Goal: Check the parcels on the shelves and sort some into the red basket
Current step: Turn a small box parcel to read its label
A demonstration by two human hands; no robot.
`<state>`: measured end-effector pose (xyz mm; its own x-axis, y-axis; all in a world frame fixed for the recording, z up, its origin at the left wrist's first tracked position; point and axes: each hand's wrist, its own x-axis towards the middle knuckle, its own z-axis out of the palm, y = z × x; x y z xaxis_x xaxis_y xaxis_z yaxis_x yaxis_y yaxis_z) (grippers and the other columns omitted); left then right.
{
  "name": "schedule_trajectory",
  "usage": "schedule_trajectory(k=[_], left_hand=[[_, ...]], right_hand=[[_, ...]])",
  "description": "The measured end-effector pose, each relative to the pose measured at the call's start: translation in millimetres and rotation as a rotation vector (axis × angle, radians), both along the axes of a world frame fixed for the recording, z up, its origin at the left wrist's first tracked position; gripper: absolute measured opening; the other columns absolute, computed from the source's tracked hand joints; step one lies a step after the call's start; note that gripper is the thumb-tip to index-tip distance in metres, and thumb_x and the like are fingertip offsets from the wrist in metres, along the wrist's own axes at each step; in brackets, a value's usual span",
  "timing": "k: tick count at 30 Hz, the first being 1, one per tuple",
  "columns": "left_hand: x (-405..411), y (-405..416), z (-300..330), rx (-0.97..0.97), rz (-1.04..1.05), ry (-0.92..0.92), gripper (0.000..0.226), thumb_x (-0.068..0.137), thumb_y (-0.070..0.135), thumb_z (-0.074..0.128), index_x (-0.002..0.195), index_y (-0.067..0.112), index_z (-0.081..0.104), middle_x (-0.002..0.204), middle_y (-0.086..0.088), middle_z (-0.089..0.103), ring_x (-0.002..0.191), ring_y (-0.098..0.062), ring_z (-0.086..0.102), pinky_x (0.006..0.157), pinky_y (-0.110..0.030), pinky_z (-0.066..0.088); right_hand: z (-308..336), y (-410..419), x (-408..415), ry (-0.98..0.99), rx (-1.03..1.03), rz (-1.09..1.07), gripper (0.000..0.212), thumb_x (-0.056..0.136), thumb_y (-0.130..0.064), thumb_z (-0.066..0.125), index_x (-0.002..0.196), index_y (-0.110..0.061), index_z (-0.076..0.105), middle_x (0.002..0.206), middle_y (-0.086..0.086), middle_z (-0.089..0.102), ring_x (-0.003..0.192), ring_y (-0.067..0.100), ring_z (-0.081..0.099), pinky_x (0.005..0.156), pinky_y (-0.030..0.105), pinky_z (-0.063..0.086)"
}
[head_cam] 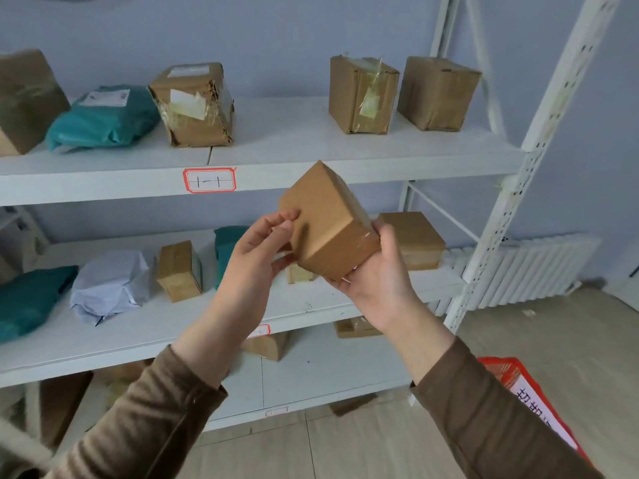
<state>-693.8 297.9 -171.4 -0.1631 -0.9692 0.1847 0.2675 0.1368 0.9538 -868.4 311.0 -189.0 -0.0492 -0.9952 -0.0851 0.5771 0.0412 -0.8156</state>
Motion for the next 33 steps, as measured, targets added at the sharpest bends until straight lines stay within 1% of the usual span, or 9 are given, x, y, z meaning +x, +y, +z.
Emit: schedule_trajectory(k=[3, 6, 9, 11, 14, 19, 23, 27, 33], left_hand=[[-8.5, -5.6, -14.8, 0.121, -0.119, 0.046, 0.039, 0.100, 0.047, 0.061, 0.126, 0.019, 0.064, 0.116, -0.005, 0.069, 0.105, -0.022, 0.067, 0.095, -0.037, 0.054], [-25.1, -10.0, -25.4, 0.285, -0.220, 0.163, 0.055, 0.102, 0.059, 0.048, 0.142, 0.023, 0.060, 0.136, -0.009, 0.070, 0.124, -0.026, 0.067, 0.111, -0.050, 0.049], [-38.4, -18.1, -34.2, 0.392, -0.280, 0.289, 0.063, 0.106, 0.061, 0.030, 0.150, 0.023, 0.055, 0.143, -0.008, 0.067, 0.133, -0.024, 0.063, 0.104, -0.044, 0.054], [-43.3, -25.4, -43.4, 0.387, -0.304, 0.321, 0.066, 0.108, 0.061, 0.024, 0.152, 0.023, 0.053, 0.149, -0.010, 0.062, 0.139, -0.026, 0.058, 0.102, -0.043, 0.056], [-50.1, -30.7, -50.5, 0.321, -0.308, 0.306, 0.060, 0.111, 0.054, 0.022, 0.154, 0.024, 0.050, 0.153, -0.010, 0.057, 0.142, -0.026, 0.055, 0.113, -0.046, 0.043], [-60.3, -38.4, -47.9, 0.086, -0.223, 0.131, 0.053, 0.113, 0.043, 0.023, 0.158, 0.022, 0.042, 0.157, -0.010, 0.053, 0.147, -0.032, 0.048, 0.113, -0.055, 0.045], [-74.2, -41.6, -42.8, -0.054, -0.154, -0.033, 0.052, 0.105, 0.051, 0.039, 0.151, 0.031, 0.050, 0.151, -0.002, 0.058, 0.144, -0.026, 0.050, 0.116, -0.058, 0.043], [-92.8, -39.7, -33.9, -0.124, -0.170, -0.150, 0.086, 0.089, 0.063, 0.066, 0.162, 0.040, 0.026, 0.151, 0.009, 0.058, 0.138, -0.017, 0.058, 0.108, -0.043, 0.053], [-109.1, -45.0, -16.0, 0.045, -0.136, -0.031, 0.046, 0.109, 0.050, 0.037, 0.146, 0.030, 0.055, 0.138, -0.005, 0.070, 0.125, -0.024, 0.068, 0.113, -0.057, 0.047]], right_hand=[[7.8, 0.5, -2.4, 0.395, -0.075, -0.211, 0.048, 0.090, -0.057, 0.060, 0.128, -0.028, 0.062, 0.127, -0.006, 0.070, 0.120, 0.012, 0.064, 0.101, 0.040, 0.051], [6.8, 3.4, -0.5, 0.823, -0.281, -0.334, 0.059, 0.085, -0.058, 0.068, 0.134, -0.029, 0.053, 0.127, -0.017, 0.054, 0.118, 0.003, 0.056, 0.093, 0.026, 0.047], [-4.6, 8.1, 2.2, 1.336, -0.457, -0.434, 0.077, 0.081, -0.073, 0.060, 0.144, -0.030, 0.046, 0.150, -0.008, 0.041, 0.138, 0.014, 0.036, 0.109, 0.028, 0.037], [-8.6, 10.9, 1.8, 1.458, -0.541, -0.492, 0.076, 0.086, -0.072, 0.058, 0.147, -0.028, 0.047, 0.160, -0.003, 0.034, 0.145, 0.019, 0.031, 0.115, 0.036, 0.036], [-17.7, 9.1, -8.9, 1.435, -0.703, -0.571, 0.068, 0.092, -0.057, 0.064, 0.147, -0.020, 0.052, 0.164, 0.004, 0.031, 0.147, 0.023, 0.033, 0.113, 0.043, 0.043], [-42.1, 1.5, -41.1, 1.272, -0.735, -0.508, 0.098, 0.085, -0.034, 0.082, 0.160, -0.013, 0.022, 0.171, 0.007, 0.014, 0.159, 0.014, 0.014, 0.117, 0.011, 0.029], [-50.8, -10.3, -65.3, 1.240, -0.707, -0.501, 0.106, 0.083, -0.034, 0.084, 0.161, -0.012, 0.016, 0.169, 0.007, 0.021, 0.156, 0.021, 0.024, 0.121, 0.020, 0.030], [-38.0, -23.5, -72.6, 1.259, -0.680, -0.524, 0.105, 0.085, -0.058, 0.072, 0.163, -0.013, 0.017, 0.169, 0.001, 0.022, 0.153, 0.023, 0.025, 0.119, 0.042, 0.040], [-19.7, -32.5, -99.0, 1.034, -0.706, -0.303, 0.110, 0.076, -0.059, 0.077, 0.160, -0.038, 0.009, 0.144, -0.047, 0.026, 0.147, 0.017, 0.034, 0.115, 0.049, 0.043]])
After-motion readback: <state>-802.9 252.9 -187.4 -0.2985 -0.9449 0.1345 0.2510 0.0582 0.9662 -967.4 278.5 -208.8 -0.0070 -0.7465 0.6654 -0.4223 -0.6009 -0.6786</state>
